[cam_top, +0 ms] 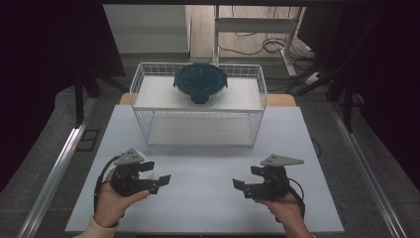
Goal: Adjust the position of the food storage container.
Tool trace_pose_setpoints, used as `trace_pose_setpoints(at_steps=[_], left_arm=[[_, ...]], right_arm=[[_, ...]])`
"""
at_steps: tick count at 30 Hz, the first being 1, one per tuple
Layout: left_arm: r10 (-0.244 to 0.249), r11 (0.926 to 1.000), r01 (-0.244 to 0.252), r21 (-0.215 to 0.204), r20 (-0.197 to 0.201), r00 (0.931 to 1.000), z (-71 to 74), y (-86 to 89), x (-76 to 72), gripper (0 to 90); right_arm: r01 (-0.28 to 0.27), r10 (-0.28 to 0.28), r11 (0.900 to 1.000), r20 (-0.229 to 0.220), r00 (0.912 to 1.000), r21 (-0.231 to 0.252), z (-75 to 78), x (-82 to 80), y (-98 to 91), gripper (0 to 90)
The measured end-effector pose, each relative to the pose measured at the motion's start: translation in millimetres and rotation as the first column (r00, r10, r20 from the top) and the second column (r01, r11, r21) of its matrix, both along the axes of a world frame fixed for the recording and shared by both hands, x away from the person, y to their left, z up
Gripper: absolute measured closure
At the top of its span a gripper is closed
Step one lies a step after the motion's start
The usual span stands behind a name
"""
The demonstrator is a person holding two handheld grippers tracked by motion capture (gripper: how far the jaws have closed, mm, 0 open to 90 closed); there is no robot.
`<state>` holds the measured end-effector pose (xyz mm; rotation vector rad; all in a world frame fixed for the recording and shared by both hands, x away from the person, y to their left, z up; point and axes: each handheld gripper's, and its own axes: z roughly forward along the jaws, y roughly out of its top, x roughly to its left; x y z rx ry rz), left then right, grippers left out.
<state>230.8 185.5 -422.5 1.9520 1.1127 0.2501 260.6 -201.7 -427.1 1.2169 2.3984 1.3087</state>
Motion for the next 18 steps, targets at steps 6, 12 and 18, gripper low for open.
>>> trace_pose_setpoints(at_steps=[6,12,18], left_arm=[[0.032,0.9994,-0.032,0.009,0.015,0.9994,8.4,22.1,-8.8,24.3],[0.075,0.9968,-0.075,0.027,0.017,0.9971,15.4,45.6,-8.7,25.2],[0.156,0.9862,-0.154,0.060,-0.019,0.9876,12.9,77.0,-2.7,25.9]], right_arm=[[0.014,-0.014,0.9998,-0.018,0.9997,-0.013,-4.6,1.6,-4.1,17.5],[0.018,-0.018,0.9998,-0.034,0.9993,-0.013,-7.6,3.2,-6.2,18.5],[0.003,-0.004,0.9997,-0.030,0.9995,-0.026,-7.1,0.7,-4.2,19.0]])
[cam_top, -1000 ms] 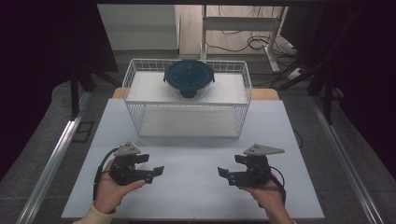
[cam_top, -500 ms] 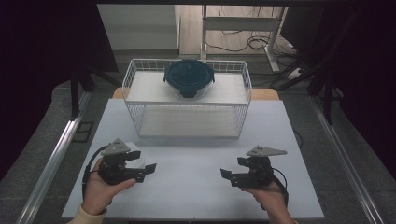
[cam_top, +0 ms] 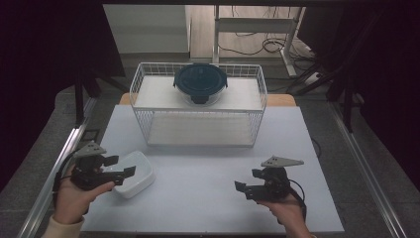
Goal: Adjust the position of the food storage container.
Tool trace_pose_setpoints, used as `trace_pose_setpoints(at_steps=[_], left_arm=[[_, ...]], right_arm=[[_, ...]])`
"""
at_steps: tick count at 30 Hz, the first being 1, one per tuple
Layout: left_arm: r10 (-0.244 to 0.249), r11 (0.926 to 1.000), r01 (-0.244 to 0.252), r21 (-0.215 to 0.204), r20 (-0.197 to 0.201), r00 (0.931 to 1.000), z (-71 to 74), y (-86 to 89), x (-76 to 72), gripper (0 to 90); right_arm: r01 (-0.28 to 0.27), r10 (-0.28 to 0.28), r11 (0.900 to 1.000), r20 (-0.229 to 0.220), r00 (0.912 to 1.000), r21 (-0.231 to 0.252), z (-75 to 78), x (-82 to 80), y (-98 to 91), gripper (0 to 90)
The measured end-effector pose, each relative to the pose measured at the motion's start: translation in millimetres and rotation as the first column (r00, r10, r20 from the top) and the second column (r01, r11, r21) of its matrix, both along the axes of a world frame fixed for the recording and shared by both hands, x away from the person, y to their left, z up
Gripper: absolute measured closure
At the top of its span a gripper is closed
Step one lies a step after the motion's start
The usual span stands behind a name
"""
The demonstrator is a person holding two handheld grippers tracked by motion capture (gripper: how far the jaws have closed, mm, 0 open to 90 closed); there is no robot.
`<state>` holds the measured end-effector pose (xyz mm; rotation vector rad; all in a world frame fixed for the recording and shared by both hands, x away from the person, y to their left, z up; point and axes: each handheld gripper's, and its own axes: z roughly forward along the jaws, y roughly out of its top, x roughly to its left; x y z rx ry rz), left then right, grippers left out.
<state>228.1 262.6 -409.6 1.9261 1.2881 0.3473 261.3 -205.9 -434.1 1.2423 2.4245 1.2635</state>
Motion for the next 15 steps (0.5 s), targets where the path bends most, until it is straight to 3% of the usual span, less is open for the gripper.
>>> trace_pose_setpoints(at_steps=[7,10,15], left_arm=[[0.071,0.9974,-0.070,0.019,-0.048,0.9964,-17.1,28.9,9.5,28.6],[0.087,0.9962,-0.086,0.014,-0.086,0.9925,-24.1,38.0,18.1,34.0],[0.111,0.9935,-0.108,0.038,-0.104,0.9883,-31.0,48.2,30.6,41.6]], right_arm=[[0.014,-0.014,0.9999,-0.010,0.9999,-0.006,-2.3,0.9,-2.9,19.0],[0.015,-0.015,0.9999,-0.012,0.9998,-0.006,-3.9,1.2,-3.7,19.0],[-0.009,0.008,0.9994,-0.009,0.9999,-0.032,-6.2,0.0,-0.3,19.8]])
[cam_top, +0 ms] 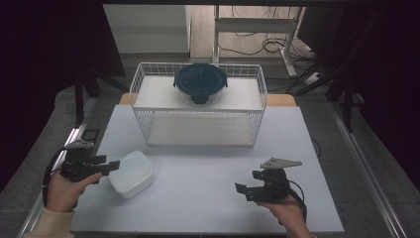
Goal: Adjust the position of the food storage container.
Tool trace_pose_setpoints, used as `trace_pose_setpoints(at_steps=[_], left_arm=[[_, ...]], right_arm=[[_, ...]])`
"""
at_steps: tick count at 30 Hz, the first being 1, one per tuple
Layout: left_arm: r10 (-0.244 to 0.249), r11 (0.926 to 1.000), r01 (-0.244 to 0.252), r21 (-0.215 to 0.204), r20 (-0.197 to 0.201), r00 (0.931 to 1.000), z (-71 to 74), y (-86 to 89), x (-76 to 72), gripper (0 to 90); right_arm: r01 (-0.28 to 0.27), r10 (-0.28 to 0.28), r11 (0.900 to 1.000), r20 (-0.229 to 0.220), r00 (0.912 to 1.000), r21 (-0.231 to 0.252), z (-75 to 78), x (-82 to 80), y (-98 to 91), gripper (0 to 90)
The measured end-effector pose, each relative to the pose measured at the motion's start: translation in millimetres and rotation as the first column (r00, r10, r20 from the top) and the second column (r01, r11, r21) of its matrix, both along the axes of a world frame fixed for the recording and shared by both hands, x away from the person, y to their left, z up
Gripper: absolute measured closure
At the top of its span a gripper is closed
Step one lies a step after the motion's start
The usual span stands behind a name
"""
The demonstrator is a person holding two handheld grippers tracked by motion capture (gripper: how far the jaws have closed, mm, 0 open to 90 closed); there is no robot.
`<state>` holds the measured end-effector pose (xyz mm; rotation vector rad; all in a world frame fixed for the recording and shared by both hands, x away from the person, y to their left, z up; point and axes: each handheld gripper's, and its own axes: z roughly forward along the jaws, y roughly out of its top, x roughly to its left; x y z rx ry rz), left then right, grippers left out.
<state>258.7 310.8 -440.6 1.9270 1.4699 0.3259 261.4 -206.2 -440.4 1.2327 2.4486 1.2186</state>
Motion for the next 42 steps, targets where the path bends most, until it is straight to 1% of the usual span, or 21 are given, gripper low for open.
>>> trace_pose_setpoints(at_steps=[3,8,11,12,13,14,15,17,19,21,22,24,26,29,35,37,40,42], left_arm=[[0.022,0.9990,-0.021,0.041,-0.030,0.9993,-3.6,4.4,8.1,51.5],[0.037,0.9961,-0.031,0.083,-0.077,0.9964,-12.0,11.7,21.7,71.6],[0.050,0.9919,-0.036,0.122,-0.113,0.9923,-20.5,16.2,31.0,81.5],[0.057,0.9900,-0.039,0.135,-0.129,0.9901,-23.6,17.6,33.7,86.5],[0.063,0.9890,-0.042,0.142,-0.144,0.9876,-26.6,19.5,36.2,86.5],[0.066,0.9896,-0.044,0.137,-0.159,0.9851,-29.9,21.7,38.5,88.2],[0.062,0.9898,-0.040,0.137,-0.165,0.9844,-31.5,23.0,39.5,90.0],[0.062,0.9901,-0.037,0.136,-0.184,0.9811,-36.7,25.9,41.0,90.0],[0.058,0.9916,-0.034,0.125,-0.197,0.9787,-40.4,27.3,40.5,90.0],[0.047,0.9942,-0.026,0.105,-0.205,0.9776,-43.4,28.6,38.7,90.0],[0.038,0.9961,-0.021,0.086,-0.206,0.9778,-44.6,29.4,37.1,90.0],[0.023,0.9980,-0.011,0.062,-0.208,0.9778,-45.8,29.8,34.3,90.0],[0.017,0.9984,-0.005,0.056,-0.209,0.9777,-46.6,29.2,31.5,90.0],[0.001,0.9996,0.005,0.028,-0.217,0.9761,-47.4,28.3,27.9,90.0],[-0.055,0.9985,0.055,-0.002,-0.222,0.9736,-46.8,13.7,19.7,90.0],[-0.070,0.9975,0.071,-0.003,-0.220,0.9731,-46.1,9.2,18.9,90.0],[-0.089,0.9958,0.091,-0.002,-0.223,0.9706,-45.5,1.2,18.7,90.0],[-0.106,0.9942,0.107,-0.009,-0.225,0.9686,-45.3,-3.5,18.8,90.0]], right_arm=[[0.000,0.000,1.0000,-0.004,1.0000,0.004,-0.8,0.1,0.2,19.7],[0.006,-0.006,1.0000,-0.004,1.0000,0.003,-0.7,-0.3,-1.0,19.5],[0.007,-0.007,1.0000,-0.006,1.0000,0.004,-1.0,0.0,-1.6,19.4],[0.010,-0.010,1.0000,-0.008,0.9999,0.001,-1.6,0.1,-1.8,19.3],[0.010,-0.010,1.0000,-0.008,0.9999,0.001,-1.6,0.1,-1.8,19.3],[0.010,-0.010,1.0000,-0.007,0.9999,0.000,-1.8,0.1,-1.9,19.3],[0.011,-0.011,0.9999,-0.008,0.9999,0.000,-2.4,0.2,-1.9,19.3],[0.013,-0.013,0.9999,-0.009,0.9999,-0.001,-2.6,0.3,-2.1,19.3],[0.015,-0.015,0.9999,-0.009,0.9998,-0.003,-3.1,0.6,-2.4,19.2],[0.014,-0.014,0.9999,-0.010,0.9998,-0.005,-3.8,0.8,-2.6,19.2],[0.013,-0.013,0.9999,-0.012,0.9998,-0.005,-4.1,0.8,-2.7,19.2],[0.016,-0.016,0.9998,-0.012,0.9998,-0.006,-4.4,0.8,-2.5,19.2],[0.014,-0.014,0.9999,-0.014,0.9998,-0.006,-4.5,0.8,-2.2,19.2],[0.013,-0.013,0.9999,-0.014,0.9998,-0.006,-4.9,0.6,-1.4,19.1],[0.012,-0.012,0.9999,-0.019,0.9998,-0.008,-5.5,0.7,-1.1,19.1],[0.011,-0.011,0.9999,-0.019,0.9997,-0.008,-5.6,0.7,-1.0,19.1],[0.011,-0.011,0.9999,-0.019,0.9998,-0.008,-5.7,0.6,-1.0,19.1],[0.010,-0.010,0.9999,-0.017,0.9998,-0.008,-5.5,0.6,-1.5,19.1]])
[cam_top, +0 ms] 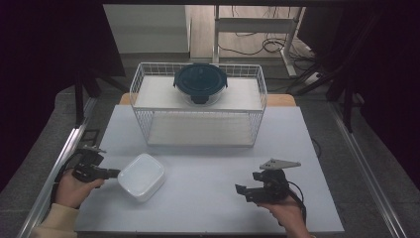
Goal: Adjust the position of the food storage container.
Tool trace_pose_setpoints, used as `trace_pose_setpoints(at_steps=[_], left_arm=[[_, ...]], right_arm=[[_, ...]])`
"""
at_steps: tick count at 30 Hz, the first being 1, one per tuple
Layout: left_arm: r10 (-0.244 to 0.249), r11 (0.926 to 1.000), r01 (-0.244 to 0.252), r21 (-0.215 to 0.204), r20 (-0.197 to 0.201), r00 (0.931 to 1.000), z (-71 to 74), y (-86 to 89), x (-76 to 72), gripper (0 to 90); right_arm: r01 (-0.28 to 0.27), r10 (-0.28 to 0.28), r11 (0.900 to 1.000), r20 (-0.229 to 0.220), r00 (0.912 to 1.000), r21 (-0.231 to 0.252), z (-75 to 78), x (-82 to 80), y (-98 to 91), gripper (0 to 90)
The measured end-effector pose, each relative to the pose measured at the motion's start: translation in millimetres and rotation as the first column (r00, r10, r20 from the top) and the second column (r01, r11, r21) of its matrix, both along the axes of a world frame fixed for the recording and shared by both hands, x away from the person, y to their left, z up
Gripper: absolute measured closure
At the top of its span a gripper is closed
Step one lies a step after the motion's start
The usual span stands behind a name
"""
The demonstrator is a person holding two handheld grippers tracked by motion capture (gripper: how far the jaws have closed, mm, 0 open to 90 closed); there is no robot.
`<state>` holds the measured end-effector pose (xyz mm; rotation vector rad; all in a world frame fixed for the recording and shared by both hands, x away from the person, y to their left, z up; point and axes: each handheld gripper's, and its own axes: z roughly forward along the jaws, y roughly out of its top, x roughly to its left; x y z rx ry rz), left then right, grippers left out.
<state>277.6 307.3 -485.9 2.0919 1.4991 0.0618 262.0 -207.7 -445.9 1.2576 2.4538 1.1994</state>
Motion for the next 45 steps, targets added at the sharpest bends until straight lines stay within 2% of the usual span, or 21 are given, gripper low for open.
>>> trace_pose_setpoints(at_steps=[6,10,14,16,19,21,24,28,34,42,43,44,45], left_arm=[[-0.020,0.9997,0.020,-0.011,0.007,0.9998,0.4,-11.5,3.3,90.0],[-0.040,0.9992,0.040,0.001,0.001,0.9992,1.6,-16.9,13.0,90.0],[-0.042,0.9991,0.042,-0.006,0.005,0.9991,1.3,-24.3,24.8,90.0],[-0.056,0.9984,0.056,0.009,0.007,0.9984,2.1,-25.7,28.5,90.0],[-0.045,0.9990,0.045,0.005,0.013,0.9989,2.0,-30.4,31.1,90.0],[-0.072,0.9973,0.072,0.012,0.010,0.9973,2.4,-31.7,32.0,90.0],[-0.087,0.9962,0.087,0.007,0.012,0.9961,2.2,-36.4,33.3,90.0],[-0.111,0.9938,0.111,-0.004,0.015,0.9937,2.3,-49.8,37.1,90.0],[-0.180,0.9836,0.180,-0.001,0.014,0.9835,3.9,-83.1,45.5,90.0],[-0.266,0.9640,0.266,0.004,0.013,0.9639,6.0,-129.6,53.4,90.0],[-0.280,0.9599,0.280,0.009,0.013,0.9598,6.3,-134.8,55.0,90.0],[-0.268,0.9633,0.268,-0.004,0.019,0.9632,5.8,-139.0,55.1,90.0],[-0.279,0.9602,0.279,0.001,0.018,0.9601,6.0,-141.8,56.0,90.0]], right_arm=[[0.004,-0.004,1.0000,-0.001,1.0000,0.002,0.4,0.1,-1.3,19.1],[0.007,-0.007,1.0000,-0.002,1.0000,0.000,-0.7,0.5,-0.9,19.0],[0.002,-0.002,1.0000,-0.007,1.0000,-0.001,-1.2,0.4,-0.2,19.0],[0.003,-0.003,1.0000,-0.006,1.0000,0.000,-0.9,0.3,-0.6,18.9],[0.008,-0.008,1.0000,-0.003,1.0000,0.000,-1.2,0.6,-1.8,18.9],[0.008,-0.008,1.0000,-0.005,0.9999,0.001,-1.7,1.1,-2.6,18.9],[0.007,-0.007,1.0000,-0.005,1.0000,-0.001,-1.8,1.0,-2.4,18.9],[0.001,-0.001,1.0000,-0.009,1.0000,-0.003,-2.3,0.6,-0.3,18.9],[0.002,-0.002,1.0000,-0.011,0.9999,-0.006,-3.7,1.4,-0.8,18.9],[0.006,-0.006,1.0000,-0.009,0.9999,-0.005,-3.0,1.4,-3.2,18.9],[0.006,-0.006,1.0000,-0.009,0.9999,-0.005,-3.0,1.3,-3.2,18.9],[0.005,-0.005,1.0000,-0.010,0.9999,-0.005,-3.0,1.3,-3.2,18.9],[0.005,-0.006,1.0000,-0.009,0.9999,-0.006,-3.0,1.3,-3.3,18.9]])
